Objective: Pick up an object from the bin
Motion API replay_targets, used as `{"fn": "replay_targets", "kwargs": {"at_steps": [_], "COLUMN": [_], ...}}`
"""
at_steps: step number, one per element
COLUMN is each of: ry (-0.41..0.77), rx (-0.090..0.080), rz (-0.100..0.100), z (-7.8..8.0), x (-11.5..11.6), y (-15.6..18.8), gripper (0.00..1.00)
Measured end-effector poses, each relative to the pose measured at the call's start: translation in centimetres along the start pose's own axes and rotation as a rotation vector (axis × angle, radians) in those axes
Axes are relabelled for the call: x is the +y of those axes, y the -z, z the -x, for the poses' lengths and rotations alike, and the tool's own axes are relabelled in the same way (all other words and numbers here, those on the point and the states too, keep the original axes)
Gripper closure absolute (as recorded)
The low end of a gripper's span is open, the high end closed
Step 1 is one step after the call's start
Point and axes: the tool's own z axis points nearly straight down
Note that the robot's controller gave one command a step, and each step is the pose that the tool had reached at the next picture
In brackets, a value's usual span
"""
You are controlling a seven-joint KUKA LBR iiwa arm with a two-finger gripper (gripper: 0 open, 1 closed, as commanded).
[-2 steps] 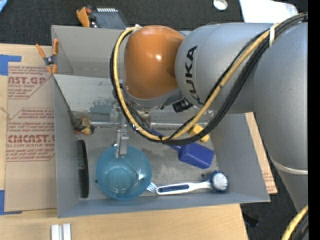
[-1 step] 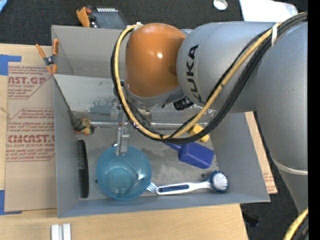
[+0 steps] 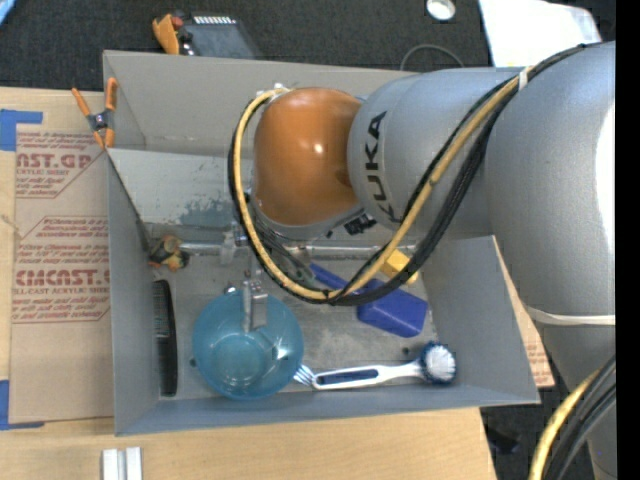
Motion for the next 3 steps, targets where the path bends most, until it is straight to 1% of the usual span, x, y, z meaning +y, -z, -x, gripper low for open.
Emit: {"fn": "replay_targets", "kwargs": {"at_steps": [1,2,3], "ry": [0.249,0.262,0.365], "rx": [-0.003,0.001,-0.004], "rz": [0.001,0.000,-0.001], "z": [-1.7,-2.4,-1.5], "x": [-1.9,-1.9,-2.7], "y": [-1.9,0.1,-7.0], "gripper": [0.00,0.00,0.00]}}
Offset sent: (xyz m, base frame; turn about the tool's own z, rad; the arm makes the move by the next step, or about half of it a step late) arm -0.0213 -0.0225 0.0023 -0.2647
